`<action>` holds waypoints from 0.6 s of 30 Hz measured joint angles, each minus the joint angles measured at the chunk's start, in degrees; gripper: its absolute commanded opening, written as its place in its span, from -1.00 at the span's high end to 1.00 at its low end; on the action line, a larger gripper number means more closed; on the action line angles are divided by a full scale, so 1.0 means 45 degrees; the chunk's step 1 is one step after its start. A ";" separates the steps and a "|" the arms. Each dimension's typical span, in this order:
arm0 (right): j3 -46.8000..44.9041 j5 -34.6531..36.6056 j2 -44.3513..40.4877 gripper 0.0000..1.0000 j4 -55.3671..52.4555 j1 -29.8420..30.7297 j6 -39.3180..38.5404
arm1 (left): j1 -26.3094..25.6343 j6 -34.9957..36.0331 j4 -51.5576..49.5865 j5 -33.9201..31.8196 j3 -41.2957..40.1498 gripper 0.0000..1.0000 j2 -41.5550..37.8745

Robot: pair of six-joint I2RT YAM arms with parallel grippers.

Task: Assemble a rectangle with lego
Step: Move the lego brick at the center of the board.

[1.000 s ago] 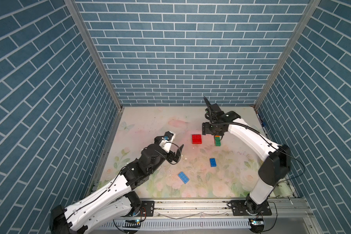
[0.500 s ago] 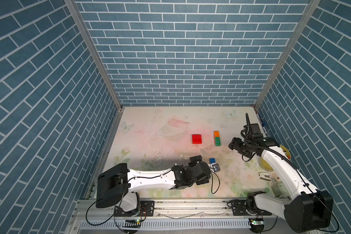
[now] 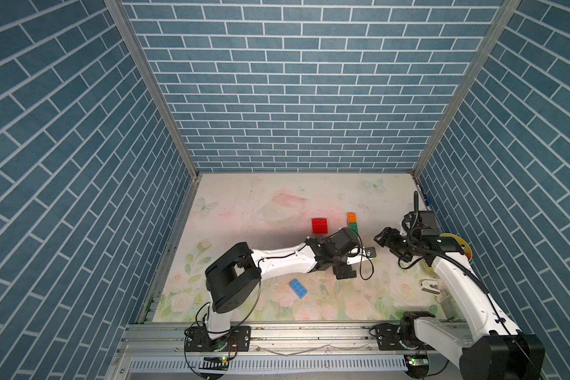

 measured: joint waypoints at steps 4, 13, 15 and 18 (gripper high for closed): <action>0.0000 -0.0068 -0.0005 -0.51 0.0155 -0.0170 -0.0010 | 0.0495 0.0253 -0.1282 0.0801 0.1311 -0.76 0.0976; -0.0029 -0.0277 0.0121 -0.50 0.0515 -0.0350 -0.0015 | 0.0631 0.0296 -0.2924 0.0923 0.2176 -0.66 0.2487; -0.0029 -0.0321 0.0219 -0.50 0.0583 -0.0369 -0.0015 | 0.0631 0.0219 -0.3084 0.0918 0.2181 -0.60 0.2681; -0.0053 -0.0335 0.0335 -0.49 0.0680 -0.0389 -0.0015 | 0.0631 0.0034 -0.3211 0.0928 0.2293 -0.44 0.2871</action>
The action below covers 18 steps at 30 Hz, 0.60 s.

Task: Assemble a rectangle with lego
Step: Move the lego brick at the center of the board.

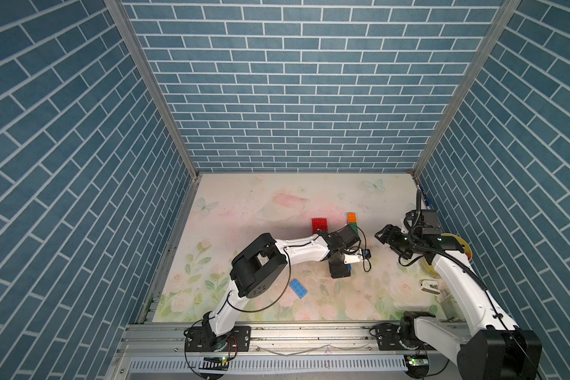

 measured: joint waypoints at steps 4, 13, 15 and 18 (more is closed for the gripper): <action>0.0000 -0.0005 0.0058 -0.49 0.0034 -0.0034 0.0000 | 0.0000 -0.0209 0.0044 -0.0136 0.0131 -0.16 0.0029; -0.0053 -0.0044 0.0107 -0.48 0.0083 -0.0078 0.0000 | 0.0000 -0.0374 0.0661 -0.0617 -0.0126 0.09 -0.0063; -0.0068 -0.0053 0.0107 -0.48 0.0087 -0.0078 0.0000 | 0.0010 -0.0335 0.0923 -0.0743 -0.0593 0.09 -0.0355; -0.0083 -0.0092 0.0107 -0.47 0.0087 -0.0078 0.0000 | 0.0092 -0.0165 0.1122 -0.0986 -0.1739 0.09 -0.1151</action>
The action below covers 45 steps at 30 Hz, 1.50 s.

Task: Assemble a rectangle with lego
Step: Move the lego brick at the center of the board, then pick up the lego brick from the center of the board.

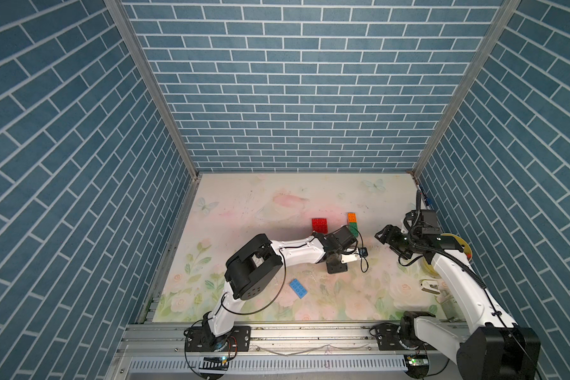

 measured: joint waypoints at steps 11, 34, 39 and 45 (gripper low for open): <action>-0.0015 -0.0126 0.0136 -0.47 0.0034 -0.0015 0.0005 | 0.0748 0.0573 0.0282 -0.0709 -0.1894 -0.20 -0.1399; 0.2977 0.2220 0.2030 -0.54 -0.1579 0.4124 -0.0729 | 0.2127 -0.2871 0.3138 -0.3492 -0.4804 -0.99 -0.9258; 0.4745 0.3449 0.4459 -0.60 -0.2239 0.6110 -0.0763 | 0.4007 -0.5484 0.3546 -0.4051 -0.6416 -1.00 -1.1997; 0.7402 0.4333 0.7800 -0.67 -0.2968 0.7752 -0.0753 | 0.4799 -0.6810 0.3424 -0.4284 -0.8694 -1.00 -1.2789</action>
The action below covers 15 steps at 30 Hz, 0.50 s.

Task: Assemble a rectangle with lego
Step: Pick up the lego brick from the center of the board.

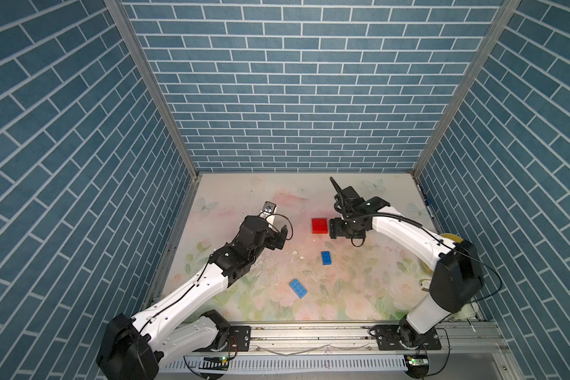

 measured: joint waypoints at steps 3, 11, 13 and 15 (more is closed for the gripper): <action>0.1341 0.0219 0.1399 -0.70 -0.0219 0.0277 -0.0005 | 0.0034 -0.0165 -0.0019 0.0131 -0.0097 -0.99 0.0044; 0.4119 0.0374 0.4391 -0.73 -0.0646 0.0325 0.0005 | 0.0262 -0.0257 0.0393 0.0593 -0.0335 -0.99 -0.0597; 0.4648 0.0369 0.4935 -0.74 -0.0758 0.0325 0.0000 | 0.0277 -0.0296 0.0447 0.0704 -0.0413 -0.99 -0.0646; 0.5163 0.0384 0.5464 -0.75 -0.0884 0.0325 -0.0005 | 0.0282 -0.0335 0.0476 0.0801 -0.0457 -0.99 -0.0651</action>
